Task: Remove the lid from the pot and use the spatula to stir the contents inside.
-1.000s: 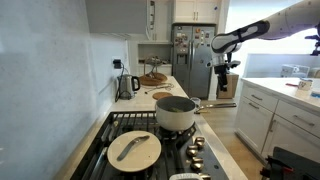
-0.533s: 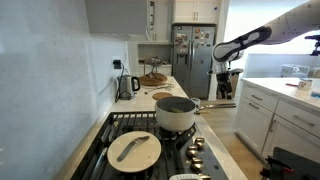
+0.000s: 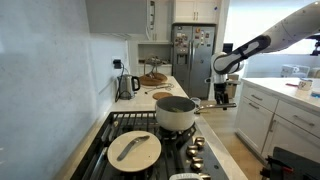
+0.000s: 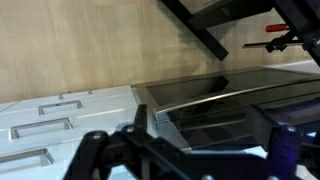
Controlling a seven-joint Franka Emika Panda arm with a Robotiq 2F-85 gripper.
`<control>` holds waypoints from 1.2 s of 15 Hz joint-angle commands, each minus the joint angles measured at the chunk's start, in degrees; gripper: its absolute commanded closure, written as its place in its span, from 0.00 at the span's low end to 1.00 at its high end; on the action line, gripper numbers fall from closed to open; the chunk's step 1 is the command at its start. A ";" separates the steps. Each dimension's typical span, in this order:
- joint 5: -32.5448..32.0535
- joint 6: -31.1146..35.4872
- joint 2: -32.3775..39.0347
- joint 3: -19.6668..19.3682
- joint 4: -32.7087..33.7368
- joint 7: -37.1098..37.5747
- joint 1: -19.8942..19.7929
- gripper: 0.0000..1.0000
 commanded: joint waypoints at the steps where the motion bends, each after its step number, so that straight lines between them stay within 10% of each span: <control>1: 1.93 4.19 -2.78 0.49 -4.20 -1.31 0.46 0.00; 18: 4.65 15.52 -7.61 1.43 -13.73 -6.24 2.60 0.00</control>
